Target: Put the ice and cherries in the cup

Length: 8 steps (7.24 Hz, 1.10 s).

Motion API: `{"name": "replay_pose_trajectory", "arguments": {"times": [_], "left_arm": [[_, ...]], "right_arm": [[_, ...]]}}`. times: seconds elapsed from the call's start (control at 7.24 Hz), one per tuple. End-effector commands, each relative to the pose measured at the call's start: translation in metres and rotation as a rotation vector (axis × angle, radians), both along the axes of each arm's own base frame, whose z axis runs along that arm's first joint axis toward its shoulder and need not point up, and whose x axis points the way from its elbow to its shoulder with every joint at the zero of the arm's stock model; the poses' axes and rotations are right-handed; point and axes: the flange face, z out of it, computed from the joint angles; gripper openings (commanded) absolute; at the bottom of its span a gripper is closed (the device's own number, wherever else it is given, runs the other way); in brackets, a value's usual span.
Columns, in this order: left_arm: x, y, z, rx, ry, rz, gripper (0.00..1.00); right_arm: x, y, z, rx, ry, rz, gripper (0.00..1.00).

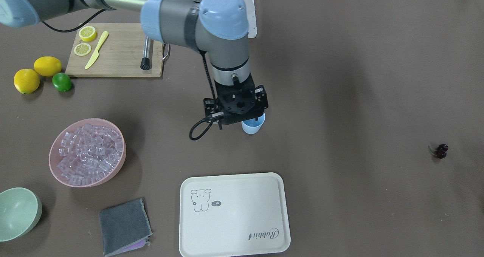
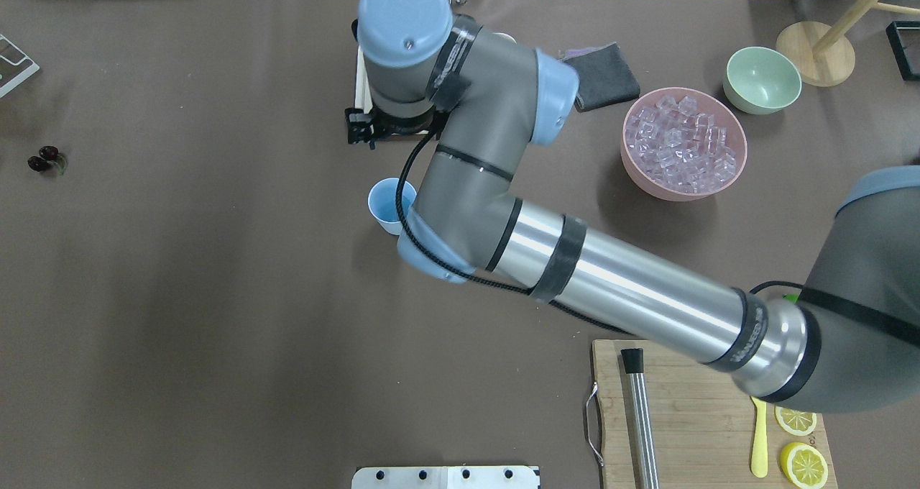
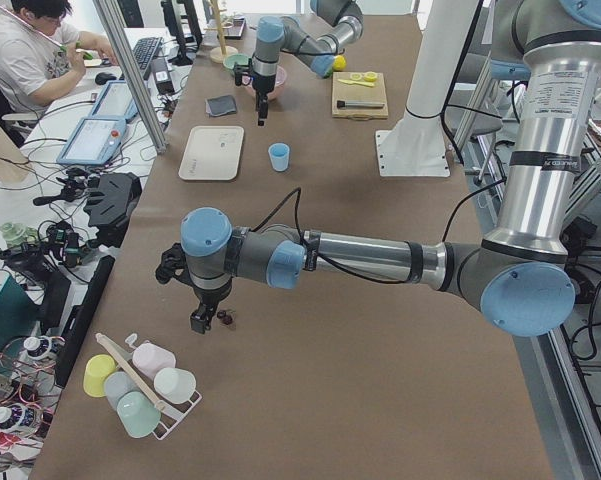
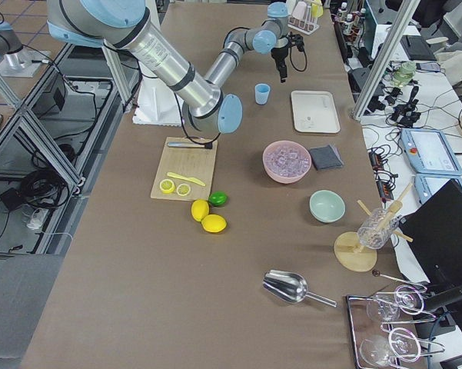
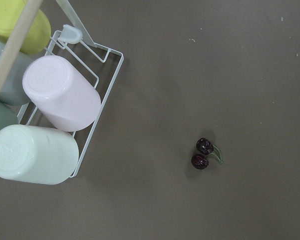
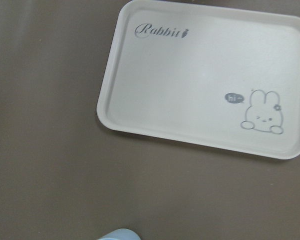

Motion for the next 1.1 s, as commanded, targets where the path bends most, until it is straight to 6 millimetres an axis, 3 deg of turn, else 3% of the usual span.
{"name": "replay_pose_trajectory", "arguments": {"times": [0.0, 0.14, 0.28, 0.41, 0.55, 0.83, 0.97], "left_arm": [[0.000, 0.001, 0.001, 0.013, 0.000, 0.000, 0.98], [0.000, 0.003, 0.002, 0.015, 0.002, -0.001, 0.98], [0.000, 0.006, 0.001, 0.026, 0.002, -0.001, 0.98], [0.000, 0.007, 0.003, 0.037, 0.002, -0.001, 0.98], [0.000, 0.007, 0.003, 0.038, 0.002, -0.001, 0.98], [0.000, 0.006, 0.001, 0.043, 0.002, -0.001, 0.98], [0.000, 0.006, 0.004, 0.049, 0.000, -0.001, 0.98]], "right_arm": [[0.111, -0.066, 0.097, -0.043, 0.057, -0.015, 0.98], [0.155, -0.077, 0.165, 0.032, 0.130, -0.099, 0.98], [0.189, -0.077, 0.210, 0.055, 0.173, -0.124, 0.98], [0.198, -0.072, 0.233, 0.044, 0.196, -0.126, 0.98], [0.193, -0.065, 0.259, 0.040, 0.241, -0.132, 0.98], [0.151, -0.035, 0.271, 0.069, 0.282, -0.174, 0.97], [0.150, -0.029, 0.290, 0.061, 0.304, -0.187, 0.94]]}}
